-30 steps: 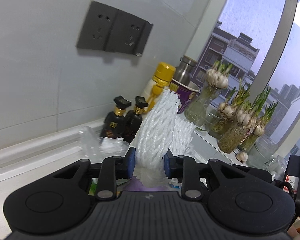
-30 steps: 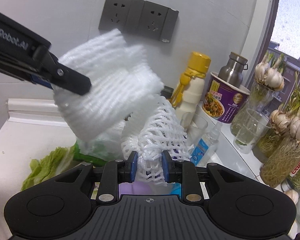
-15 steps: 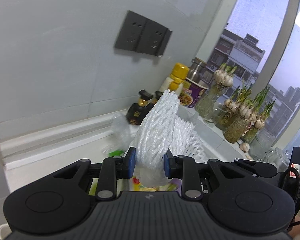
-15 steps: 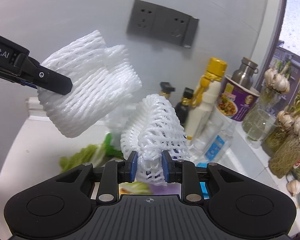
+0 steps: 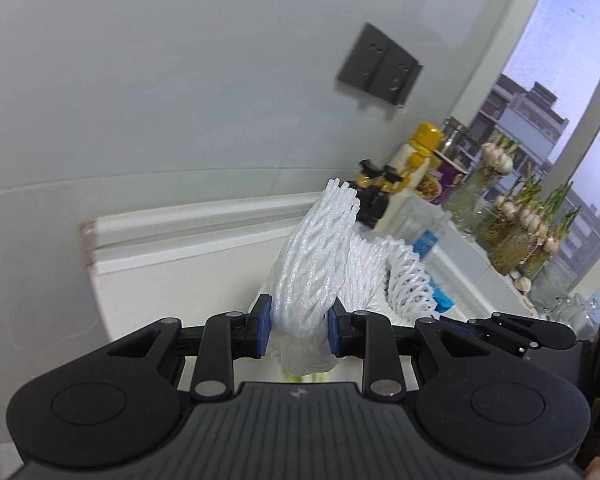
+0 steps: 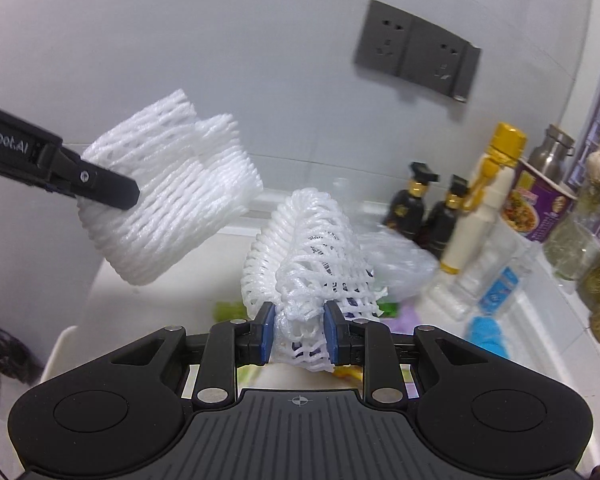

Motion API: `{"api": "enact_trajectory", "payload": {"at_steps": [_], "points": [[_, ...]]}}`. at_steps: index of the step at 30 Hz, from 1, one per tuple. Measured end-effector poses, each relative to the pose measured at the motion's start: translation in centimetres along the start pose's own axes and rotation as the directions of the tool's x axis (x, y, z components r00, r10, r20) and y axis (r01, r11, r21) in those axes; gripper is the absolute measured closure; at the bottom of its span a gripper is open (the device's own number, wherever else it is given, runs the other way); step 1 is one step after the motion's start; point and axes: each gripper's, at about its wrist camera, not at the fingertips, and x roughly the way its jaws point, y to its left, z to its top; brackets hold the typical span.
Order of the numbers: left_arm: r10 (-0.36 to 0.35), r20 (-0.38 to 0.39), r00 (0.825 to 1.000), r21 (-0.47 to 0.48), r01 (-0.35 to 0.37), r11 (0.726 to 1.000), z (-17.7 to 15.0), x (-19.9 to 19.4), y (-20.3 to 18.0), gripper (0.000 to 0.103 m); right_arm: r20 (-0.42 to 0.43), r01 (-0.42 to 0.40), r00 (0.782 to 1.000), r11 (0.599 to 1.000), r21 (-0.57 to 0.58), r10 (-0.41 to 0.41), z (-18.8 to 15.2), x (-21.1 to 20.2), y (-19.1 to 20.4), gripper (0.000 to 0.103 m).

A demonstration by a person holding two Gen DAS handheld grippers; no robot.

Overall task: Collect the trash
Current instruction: 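Carry both white foam nets in the grippers over the white bin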

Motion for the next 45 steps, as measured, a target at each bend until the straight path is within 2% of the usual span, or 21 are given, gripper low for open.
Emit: {"api": "enact_trajectory", "payload": {"at_steps": [12,21,27,35,41,45], "points": [[0.097,-0.014,0.995,-0.112,-0.098,0.989,-2.8,-3.1,5.6,0.078,-0.005,-0.137,0.991,0.99,-0.038,0.137,0.2,-0.2,6.4,0.078],[0.187,-0.037,0.982,-0.19,-0.191,0.963,-5.3,-5.2,10.0,0.078,-0.009,-0.258,0.966,0.966,-0.034,0.258,0.6,0.3,10.9,0.078],[0.246,-0.074,0.966,-0.285,-0.257,0.923,-7.2,-6.2,13.9,0.078,-0.05,-0.36,0.932,0.933,-0.022,0.359,0.9,1.6,14.4,0.078],[0.303,-0.146,0.942,-0.4,-0.336,0.852,-10.5,-6.0,19.6,0.077,-0.149,-0.482,0.869,0.876,-0.034,0.472,1.4,4.5,20.5,0.078],[0.323,-0.227,0.919,-0.441,-0.392,0.807,-13.2,-3.9,23.2,0.077,-0.263,-0.514,0.829,0.858,-0.009,0.494,0.5,9.5,24.7,0.077],[0.317,-0.273,0.908,-0.449,-0.412,0.793,-14.6,-1.6,24.9,0.076,-0.358,-0.498,0.806,0.867,0.024,0.472,-1.1,13.3,26.4,0.077]]}}
